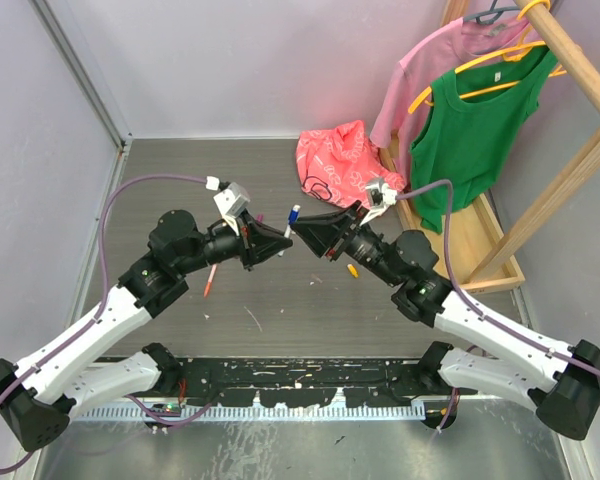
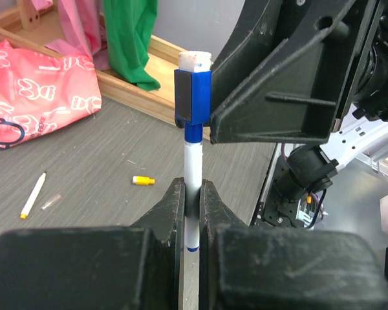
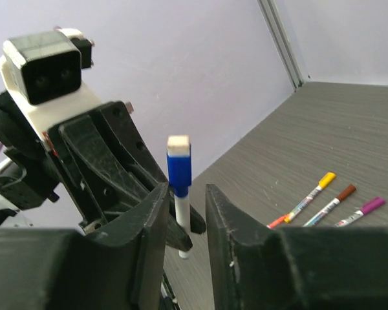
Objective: Insert the pens into the pen caps
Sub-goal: Insert the pen cap onto the pen, then press the pen cap onto the pen.
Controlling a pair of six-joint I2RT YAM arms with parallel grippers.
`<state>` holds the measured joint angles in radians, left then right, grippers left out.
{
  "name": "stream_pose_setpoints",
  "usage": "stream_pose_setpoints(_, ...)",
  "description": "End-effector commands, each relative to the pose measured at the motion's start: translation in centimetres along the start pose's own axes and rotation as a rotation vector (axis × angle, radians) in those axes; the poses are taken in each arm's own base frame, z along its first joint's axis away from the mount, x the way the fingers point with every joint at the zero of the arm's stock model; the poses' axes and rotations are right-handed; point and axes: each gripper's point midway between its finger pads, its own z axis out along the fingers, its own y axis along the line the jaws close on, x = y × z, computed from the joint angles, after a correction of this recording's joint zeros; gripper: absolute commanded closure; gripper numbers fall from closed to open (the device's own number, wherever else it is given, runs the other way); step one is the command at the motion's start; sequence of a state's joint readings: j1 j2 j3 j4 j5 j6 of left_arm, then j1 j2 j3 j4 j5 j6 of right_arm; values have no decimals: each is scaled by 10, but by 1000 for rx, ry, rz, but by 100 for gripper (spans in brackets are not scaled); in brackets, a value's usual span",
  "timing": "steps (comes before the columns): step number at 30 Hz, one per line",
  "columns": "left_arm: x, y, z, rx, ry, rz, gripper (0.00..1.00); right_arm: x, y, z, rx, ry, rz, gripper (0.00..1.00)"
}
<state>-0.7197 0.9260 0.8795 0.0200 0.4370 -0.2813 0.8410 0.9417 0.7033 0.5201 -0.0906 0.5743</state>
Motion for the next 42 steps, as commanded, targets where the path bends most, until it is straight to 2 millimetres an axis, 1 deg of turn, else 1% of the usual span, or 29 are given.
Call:
stream_pose_setpoints(1, -42, -12, -6, 26, -139, 56, 100, -37, 21, -3, -19, -52, -81, 63)
stream_pose_setpoints(7, -41, -13, -5, 33, -135, 53, 100, -65, 24, -11, 29, -116, -118, 53)
stream_pose_setpoints(11, -42, -13, -5, 36, -134, 55, 100, -78, 24, -5, 69, -117, -130, 45)
stream_pose_setpoints(13, -41, -14, -5, 41, -132, 55, 100, -84, 27, 0, 71, -119, -130, 44)
stream_pose_setpoints(17, -40, -15, -4, 47, -127, 54, 100, -82, 23, 14, 95, -96, -124, 43)
stream_pose_setpoints(20, -40, -15, -4, 49, -125, 54, 100, -74, 21, 21, 90, -69, -114, 43)
stream_pose_setpoints(25, -40, -15, -4, 50, -122, 53, 100, -62, 28, 28, 33, -22, -103, 45)
stream_pose_setpoints(29, -40, -16, -4, 53, -122, 53, 100, -58, 32, 29, 6, -12, -96, 49)
stream_pose_setpoints(34, -40, -15, -4, 53, -122, 52, 100, -52, 29, 28, 10, 3, -86, 60)
stream_pose_setpoints(40, -40, -15, -4, 52, -122, 53, 100, -43, 24, 30, 17, 30, -75, 68)
stream_pose_setpoints(42, -40, -15, -4, 48, -122, 52, 100, -40, 24, 30, 15, 38, -73, 73)
